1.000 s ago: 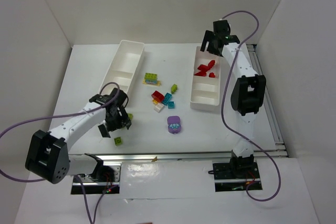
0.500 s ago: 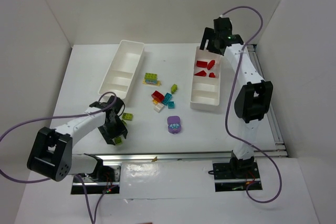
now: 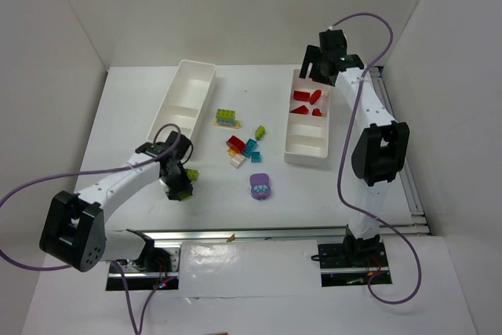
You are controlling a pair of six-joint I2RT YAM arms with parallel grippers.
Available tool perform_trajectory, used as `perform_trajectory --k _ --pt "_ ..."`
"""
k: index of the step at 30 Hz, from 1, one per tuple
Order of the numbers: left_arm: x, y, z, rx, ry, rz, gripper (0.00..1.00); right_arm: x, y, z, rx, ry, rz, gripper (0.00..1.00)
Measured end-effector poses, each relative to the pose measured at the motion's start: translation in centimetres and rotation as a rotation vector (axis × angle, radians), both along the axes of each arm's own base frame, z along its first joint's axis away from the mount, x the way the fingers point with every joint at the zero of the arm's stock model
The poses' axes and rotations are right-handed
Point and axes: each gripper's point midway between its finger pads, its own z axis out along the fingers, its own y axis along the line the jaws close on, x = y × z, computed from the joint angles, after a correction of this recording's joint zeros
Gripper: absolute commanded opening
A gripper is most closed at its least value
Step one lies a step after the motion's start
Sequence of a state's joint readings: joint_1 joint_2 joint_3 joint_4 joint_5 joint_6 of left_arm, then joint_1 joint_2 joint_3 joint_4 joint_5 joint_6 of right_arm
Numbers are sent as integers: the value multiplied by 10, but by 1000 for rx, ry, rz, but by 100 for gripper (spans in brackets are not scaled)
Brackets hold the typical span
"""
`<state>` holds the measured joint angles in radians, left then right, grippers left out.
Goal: Sort the legos into containers by color
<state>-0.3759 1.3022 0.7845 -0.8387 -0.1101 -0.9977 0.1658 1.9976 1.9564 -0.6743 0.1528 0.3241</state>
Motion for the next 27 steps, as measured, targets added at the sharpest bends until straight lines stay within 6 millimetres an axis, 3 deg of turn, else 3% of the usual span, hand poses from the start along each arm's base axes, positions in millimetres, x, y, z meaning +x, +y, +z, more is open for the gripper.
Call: perform_trajectory --k 3,6,9,11,17,23,27 --pt "24 -16 28 -33 -87 -63 24 -10 -3 -7 -6 19 -4 85" --pt "60 -27 73 -57 -210 -103 24 -22 -6 -12 -10 35 -13 85" --pt "108 -21 115 -34 -324 -92 24 -30 -9 -9 -2 28 -27 85" --pt "133 -10 128 -2 -364 -71 24 -33 -13 -3 6 12 -38 85" --pt "181 22 121 80 -354 -9 25 -30 -24 8 24 -34 -62 85" --pt "231 40 111 97 -367 33 25 -34 -26 -3 34 -9 -61 85" --pt "254 45 98 101 -358 40 25 -37 -28 -9 35 7 -62 85"
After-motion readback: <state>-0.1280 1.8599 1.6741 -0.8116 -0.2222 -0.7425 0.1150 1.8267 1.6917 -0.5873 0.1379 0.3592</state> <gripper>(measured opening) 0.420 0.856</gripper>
